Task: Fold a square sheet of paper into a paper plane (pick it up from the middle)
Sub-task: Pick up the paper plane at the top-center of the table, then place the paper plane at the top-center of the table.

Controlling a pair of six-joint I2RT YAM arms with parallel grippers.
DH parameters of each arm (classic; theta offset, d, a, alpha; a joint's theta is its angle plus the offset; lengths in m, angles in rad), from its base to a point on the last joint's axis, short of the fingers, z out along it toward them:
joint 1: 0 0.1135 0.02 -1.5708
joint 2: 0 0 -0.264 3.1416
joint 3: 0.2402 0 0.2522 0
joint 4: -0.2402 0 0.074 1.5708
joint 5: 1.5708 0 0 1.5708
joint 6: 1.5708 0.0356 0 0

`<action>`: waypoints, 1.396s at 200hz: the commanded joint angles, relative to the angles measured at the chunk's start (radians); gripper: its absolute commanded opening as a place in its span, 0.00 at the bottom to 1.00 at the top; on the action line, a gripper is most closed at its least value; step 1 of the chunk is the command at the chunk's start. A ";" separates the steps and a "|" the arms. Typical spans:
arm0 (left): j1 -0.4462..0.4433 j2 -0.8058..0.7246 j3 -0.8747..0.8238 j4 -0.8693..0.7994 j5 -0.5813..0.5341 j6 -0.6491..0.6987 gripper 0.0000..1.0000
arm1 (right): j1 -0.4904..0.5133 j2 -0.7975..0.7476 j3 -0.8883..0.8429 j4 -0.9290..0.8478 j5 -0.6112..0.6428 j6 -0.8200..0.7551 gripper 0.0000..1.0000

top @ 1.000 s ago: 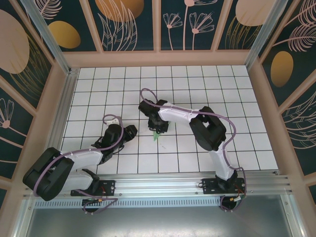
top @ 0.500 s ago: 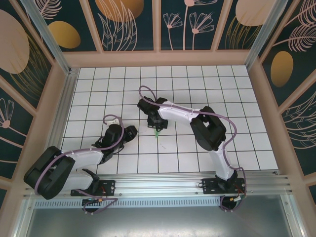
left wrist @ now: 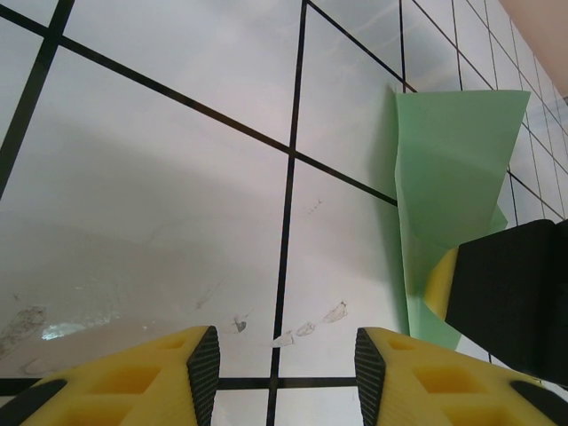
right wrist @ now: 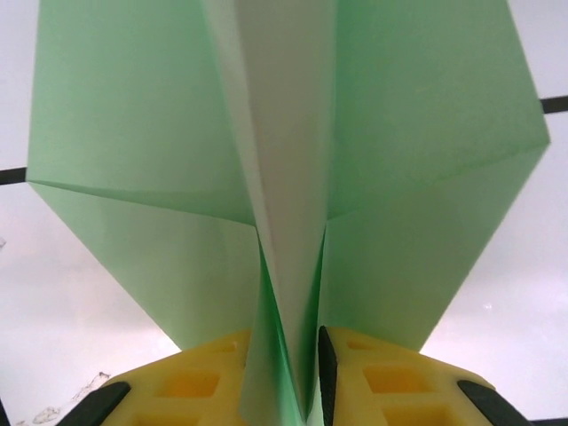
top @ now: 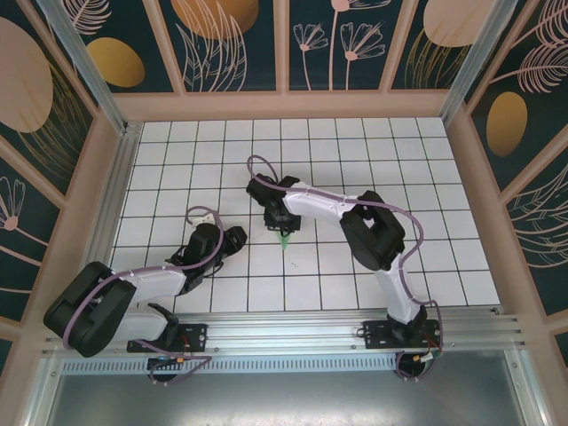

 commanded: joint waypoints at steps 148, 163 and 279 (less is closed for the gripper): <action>0.092 -0.049 0.200 -0.290 -0.039 0.073 0.80 | -0.319 -0.061 -0.070 0.290 -0.007 -0.521 0.03; 0.108 -0.049 0.226 -0.316 -0.039 0.084 0.82 | -0.326 -0.027 -0.040 0.279 -0.038 -0.563 0.04; 0.123 -0.016 0.263 -0.353 -0.036 0.085 0.89 | -0.414 0.068 0.039 0.207 -0.099 -0.583 0.20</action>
